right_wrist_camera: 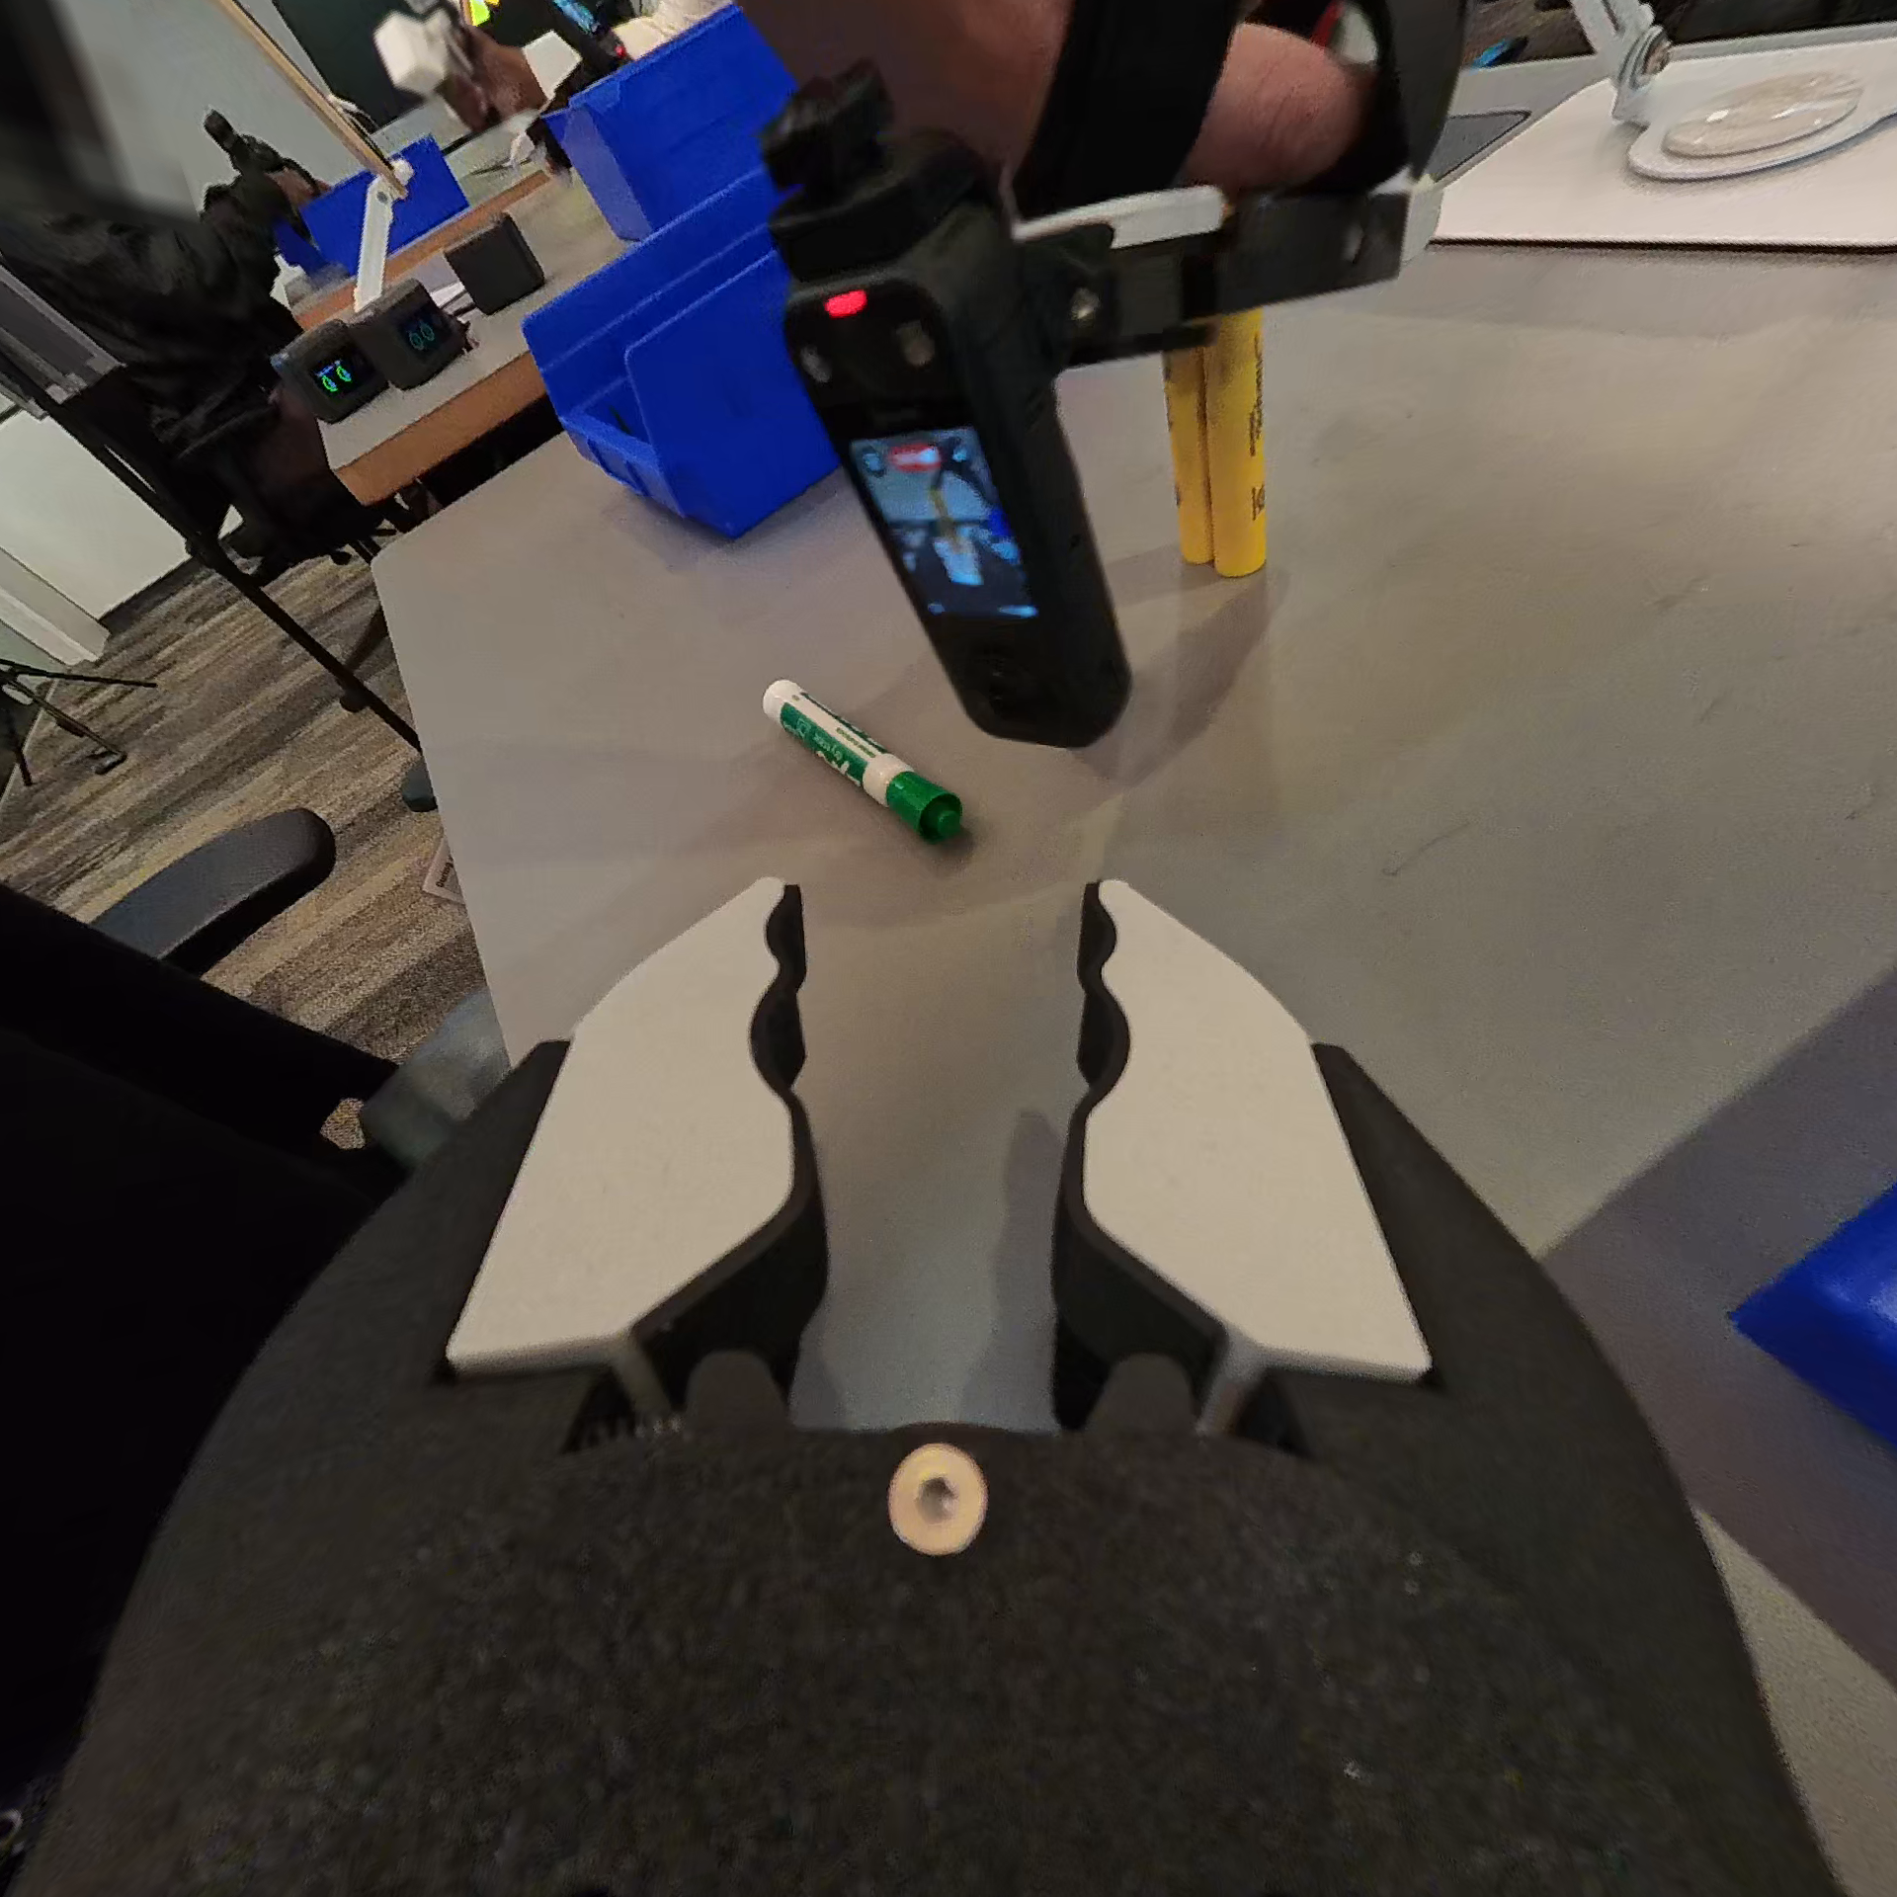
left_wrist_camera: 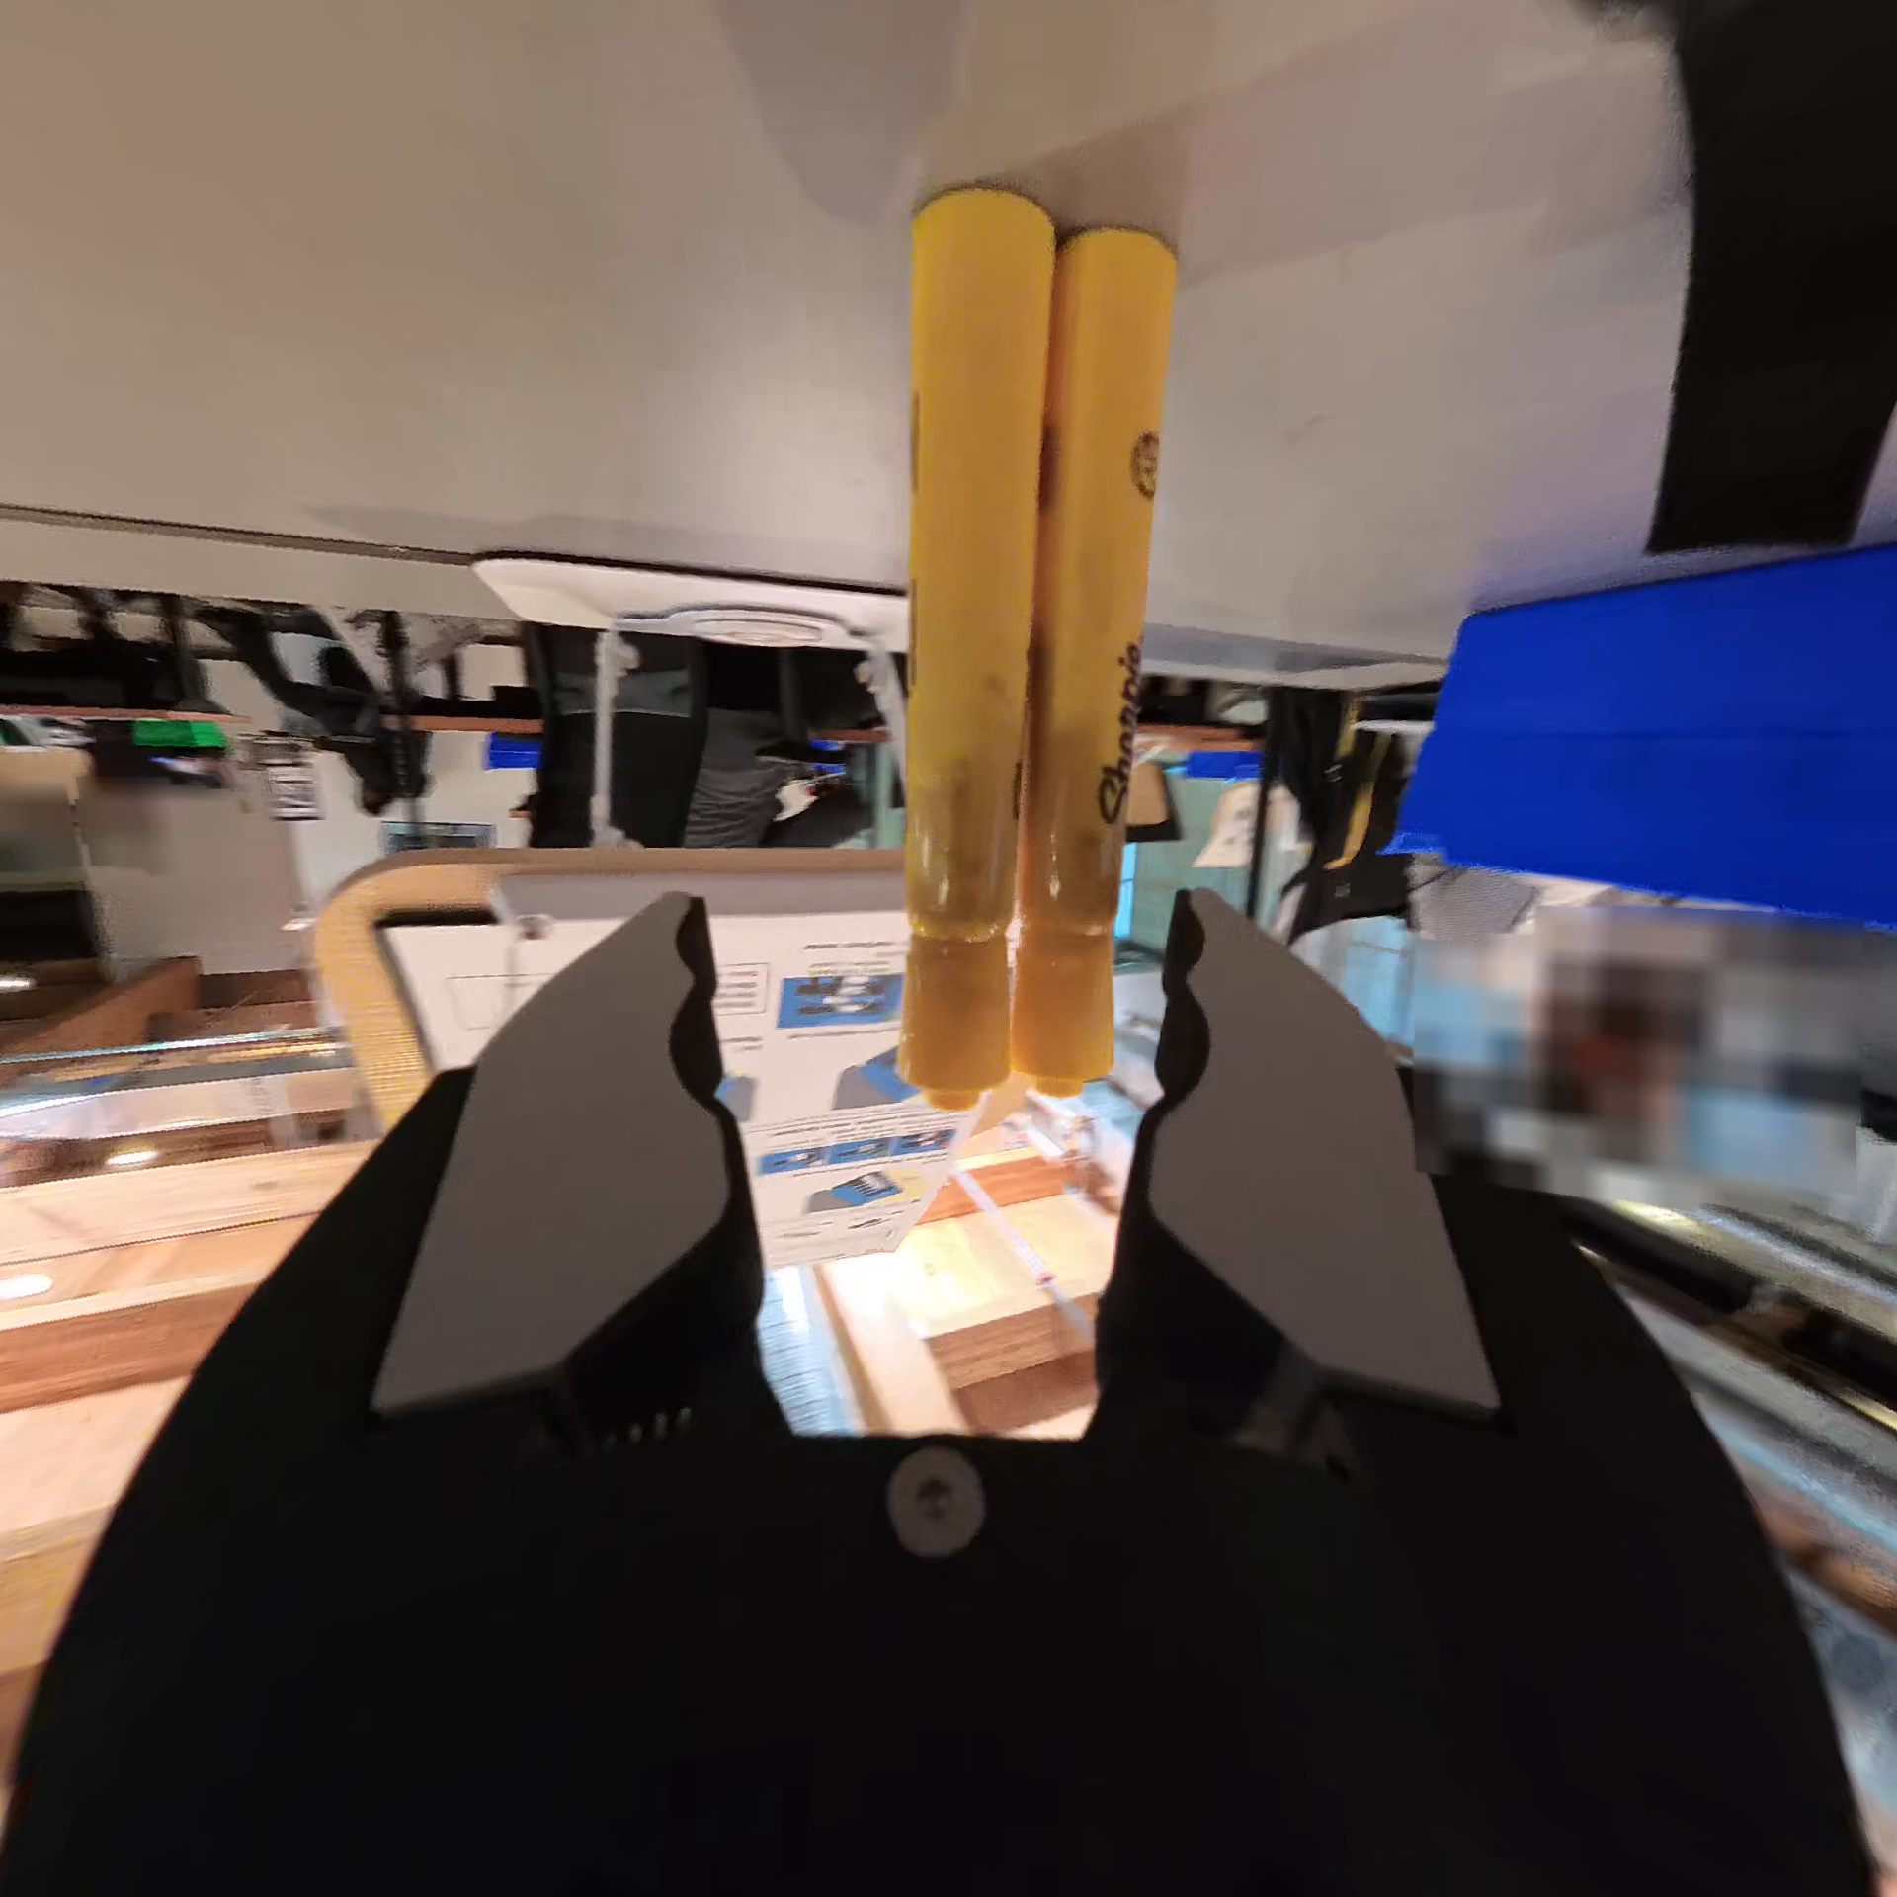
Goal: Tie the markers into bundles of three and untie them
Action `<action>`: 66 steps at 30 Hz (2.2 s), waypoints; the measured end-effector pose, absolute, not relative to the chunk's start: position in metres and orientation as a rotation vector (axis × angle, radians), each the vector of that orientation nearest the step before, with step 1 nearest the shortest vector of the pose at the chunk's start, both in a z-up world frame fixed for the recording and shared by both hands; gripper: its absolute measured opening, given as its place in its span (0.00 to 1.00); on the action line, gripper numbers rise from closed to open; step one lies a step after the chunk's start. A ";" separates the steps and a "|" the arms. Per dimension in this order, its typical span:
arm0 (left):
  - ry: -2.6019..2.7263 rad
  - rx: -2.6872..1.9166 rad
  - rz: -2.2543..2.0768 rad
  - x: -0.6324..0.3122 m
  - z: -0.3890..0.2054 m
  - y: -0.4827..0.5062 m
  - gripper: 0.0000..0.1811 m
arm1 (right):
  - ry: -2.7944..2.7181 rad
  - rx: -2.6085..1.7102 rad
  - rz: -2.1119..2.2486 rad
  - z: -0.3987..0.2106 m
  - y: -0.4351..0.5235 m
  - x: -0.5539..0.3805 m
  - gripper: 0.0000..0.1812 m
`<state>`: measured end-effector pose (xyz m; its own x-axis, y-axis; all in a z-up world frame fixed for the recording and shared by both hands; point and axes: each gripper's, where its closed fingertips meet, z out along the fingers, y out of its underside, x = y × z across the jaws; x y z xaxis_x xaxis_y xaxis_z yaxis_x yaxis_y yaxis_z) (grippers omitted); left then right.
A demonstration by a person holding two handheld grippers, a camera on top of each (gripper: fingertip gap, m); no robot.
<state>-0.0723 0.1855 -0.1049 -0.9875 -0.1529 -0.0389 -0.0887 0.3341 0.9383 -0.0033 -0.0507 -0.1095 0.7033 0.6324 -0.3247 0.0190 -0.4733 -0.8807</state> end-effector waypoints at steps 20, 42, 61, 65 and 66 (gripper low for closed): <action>-2.563 0.257 -1.519 -0.081 -0.122 0.165 0.45 | -0.373 -1.914 0.870 -0.101 -0.091 -0.017 0.28; -2.624 0.578 -1.487 -0.070 -0.116 0.172 0.43 | -0.339 -1.937 0.847 -0.109 -0.148 -0.027 0.27; -1.344 3.969 1.181 -0.105 -0.074 0.167 0.68 | -0.375 -1.884 0.943 -0.099 -0.138 -0.047 0.27; -1.302 4.024 1.042 -0.089 -0.083 0.171 0.68 | -0.394 -1.899 0.956 -0.103 -0.132 -0.052 0.27; -1.249 4.041 1.005 -0.085 -0.086 0.172 0.68 | -0.397 -1.901 0.958 -0.103 -0.131 -0.052 0.27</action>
